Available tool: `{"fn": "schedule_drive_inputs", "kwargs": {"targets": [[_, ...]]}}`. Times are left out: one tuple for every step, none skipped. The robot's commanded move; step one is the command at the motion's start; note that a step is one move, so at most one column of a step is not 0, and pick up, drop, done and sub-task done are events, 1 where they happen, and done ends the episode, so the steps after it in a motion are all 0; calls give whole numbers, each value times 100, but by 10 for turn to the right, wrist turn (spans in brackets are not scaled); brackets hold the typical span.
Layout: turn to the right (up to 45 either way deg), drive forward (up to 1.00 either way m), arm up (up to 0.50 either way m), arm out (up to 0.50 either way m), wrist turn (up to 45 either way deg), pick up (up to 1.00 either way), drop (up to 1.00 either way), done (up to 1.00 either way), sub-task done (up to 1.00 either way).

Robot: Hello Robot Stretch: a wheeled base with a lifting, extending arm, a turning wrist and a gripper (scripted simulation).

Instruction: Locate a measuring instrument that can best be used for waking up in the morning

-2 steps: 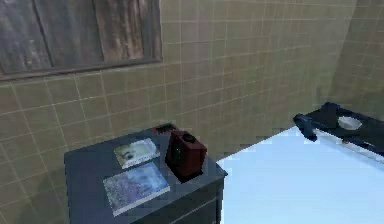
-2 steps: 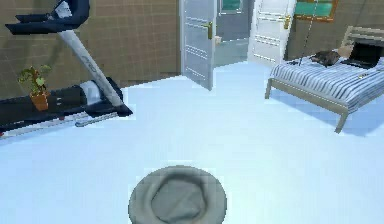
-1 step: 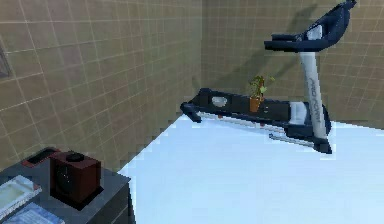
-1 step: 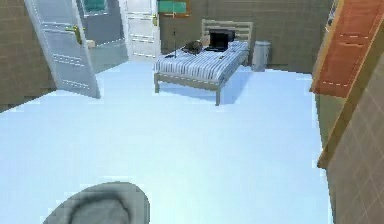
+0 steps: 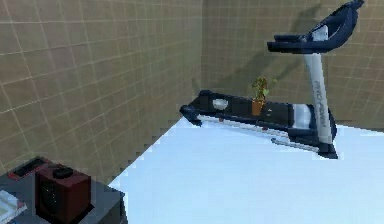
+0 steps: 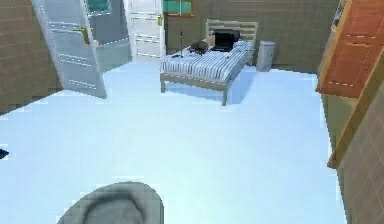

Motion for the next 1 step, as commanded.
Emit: {"fn": "schedule_drive_inputs", "kwargs": {"targets": [[-390, 0, 0, 0, 0, 0, 0, 0, 0]]}}
